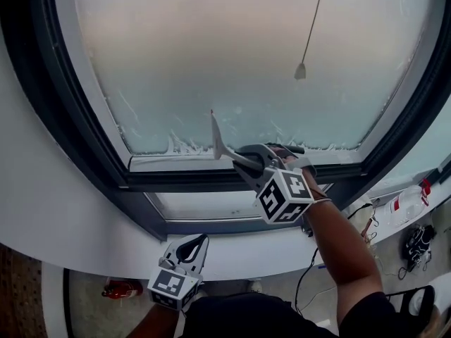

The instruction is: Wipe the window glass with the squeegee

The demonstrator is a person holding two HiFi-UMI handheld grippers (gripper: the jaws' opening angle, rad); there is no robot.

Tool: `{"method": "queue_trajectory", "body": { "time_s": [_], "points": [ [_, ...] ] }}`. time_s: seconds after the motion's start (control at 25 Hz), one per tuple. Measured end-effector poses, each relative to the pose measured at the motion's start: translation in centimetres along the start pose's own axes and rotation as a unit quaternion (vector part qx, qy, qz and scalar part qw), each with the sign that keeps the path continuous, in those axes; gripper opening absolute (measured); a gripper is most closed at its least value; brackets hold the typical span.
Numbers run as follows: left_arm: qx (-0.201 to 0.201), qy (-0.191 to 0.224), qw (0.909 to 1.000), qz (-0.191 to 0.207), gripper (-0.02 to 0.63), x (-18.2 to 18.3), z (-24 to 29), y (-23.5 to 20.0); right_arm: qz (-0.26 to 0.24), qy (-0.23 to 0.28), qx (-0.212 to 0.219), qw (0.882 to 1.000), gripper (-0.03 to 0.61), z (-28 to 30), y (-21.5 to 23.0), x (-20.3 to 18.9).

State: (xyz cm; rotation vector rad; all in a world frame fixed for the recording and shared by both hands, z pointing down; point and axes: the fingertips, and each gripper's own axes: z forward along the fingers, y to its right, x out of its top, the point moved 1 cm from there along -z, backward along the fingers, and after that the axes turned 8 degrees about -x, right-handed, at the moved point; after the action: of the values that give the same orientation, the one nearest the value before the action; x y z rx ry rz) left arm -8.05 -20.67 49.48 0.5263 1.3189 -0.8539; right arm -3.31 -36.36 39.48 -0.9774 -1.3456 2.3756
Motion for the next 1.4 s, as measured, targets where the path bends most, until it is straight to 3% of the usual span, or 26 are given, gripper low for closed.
{"method": "queue_trajectory", "body": {
  "time_s": [0.56, 0.72, 1.4],
  "points": [
    [-0.029, 0.004, 0.9995, 0.008, 0.001, -0.1, 2.0, 2.2, 0.008, -0.037, -0.016, 0.999, 0.067, -3.9, 2.0, -5.0],
    [-0.020, -0.004, 0.9998, 0.008, 0.000, 0.4, 2.0, 2.3, 0.008, -0.047, -0.020, 0.999, 0.067, -4.7, 2.5, -5.9],
    [-0.035, 0.008, 0.9992, 0.014, 0.000, 0.5, 1.1, 2.7, 0.028, -0.077, -0.024, 0.996, 0.067, -6.2, 3.1, -7.8]
  ]
}}
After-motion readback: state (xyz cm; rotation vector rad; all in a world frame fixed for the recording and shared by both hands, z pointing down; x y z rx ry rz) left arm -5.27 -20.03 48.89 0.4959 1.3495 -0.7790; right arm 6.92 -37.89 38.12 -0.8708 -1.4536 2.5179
